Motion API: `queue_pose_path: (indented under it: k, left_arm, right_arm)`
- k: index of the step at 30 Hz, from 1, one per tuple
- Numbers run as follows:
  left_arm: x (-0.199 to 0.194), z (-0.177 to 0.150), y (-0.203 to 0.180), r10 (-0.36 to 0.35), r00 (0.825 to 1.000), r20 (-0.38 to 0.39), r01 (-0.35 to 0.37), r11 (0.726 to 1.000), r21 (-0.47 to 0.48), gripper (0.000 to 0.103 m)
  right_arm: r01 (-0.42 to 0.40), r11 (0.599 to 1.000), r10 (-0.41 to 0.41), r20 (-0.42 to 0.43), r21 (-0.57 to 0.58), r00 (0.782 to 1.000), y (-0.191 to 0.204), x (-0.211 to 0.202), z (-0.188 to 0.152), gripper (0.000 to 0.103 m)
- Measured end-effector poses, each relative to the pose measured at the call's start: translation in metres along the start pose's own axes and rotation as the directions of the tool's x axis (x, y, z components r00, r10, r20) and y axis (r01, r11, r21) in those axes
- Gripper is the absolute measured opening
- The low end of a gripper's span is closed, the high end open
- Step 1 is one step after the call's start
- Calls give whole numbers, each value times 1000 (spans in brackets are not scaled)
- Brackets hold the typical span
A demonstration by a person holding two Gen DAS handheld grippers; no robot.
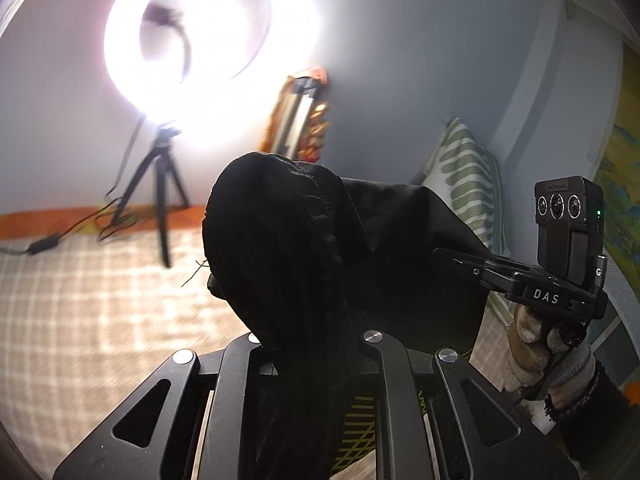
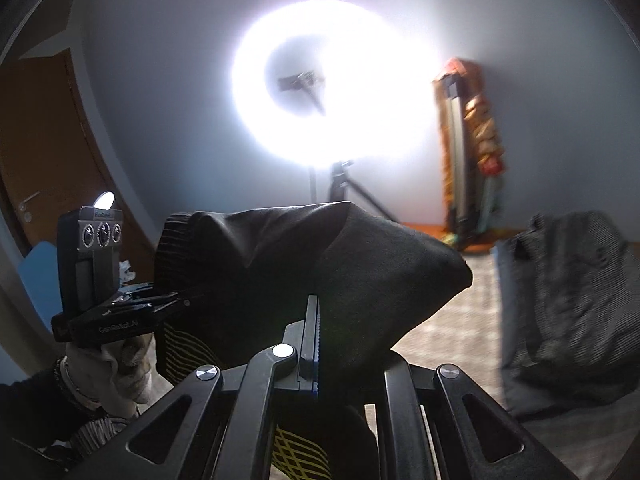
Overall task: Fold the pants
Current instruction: 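Lift the folded pants bundle with both grippers and carry it toward the clothes stack, then lower the pants onto the stack of folded clothes and open both grippers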
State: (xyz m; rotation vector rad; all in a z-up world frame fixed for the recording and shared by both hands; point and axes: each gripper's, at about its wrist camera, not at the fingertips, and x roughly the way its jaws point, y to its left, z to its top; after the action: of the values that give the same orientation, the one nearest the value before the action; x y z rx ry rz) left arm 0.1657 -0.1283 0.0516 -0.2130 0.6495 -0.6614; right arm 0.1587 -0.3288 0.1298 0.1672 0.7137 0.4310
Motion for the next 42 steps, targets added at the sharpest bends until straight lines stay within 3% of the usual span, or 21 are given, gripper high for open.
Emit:
queue_pose_path:
  k: [10, 20, 29, 38, 40, 42]
  left_arm:
    - [58, 47, -69, -82, 996, 28, 80, 993, 83, 13]
    - [151, 73, -116, -156, 988, -5, 156, 984, 90, 12]
    - [226, 84, -130, -166, 985, -54, 169, 983, 73, 12]
    - [277, 81, -112, -82, 986, -144, 94, 992, 78, 15]
    - [283, 79, -108, -66, 985, -162, 78, 994, 71, 19]
    - [286, 79, -104, -52, 982, -179, 64, 996, 59, 22]
  right_arm:
    - [118, 993, -117, 57, -10, 991, -67, -63, 40, 4]
    - [231, 973, -230, 35, -14, 973, -153, -85, 70, 4]
    - [317, 948, -317, -6, 8, 948, -233, -71, 82, 4]
    - [300, 952, -295, -80, 60, 952, -296, -13, 70, 4]
    - [296, 952, -287, -100, 82, 953, -306, -3, 66, 8]
    - [254, 957, -239, -113, 140, 964, -317, -1, 63, 24]
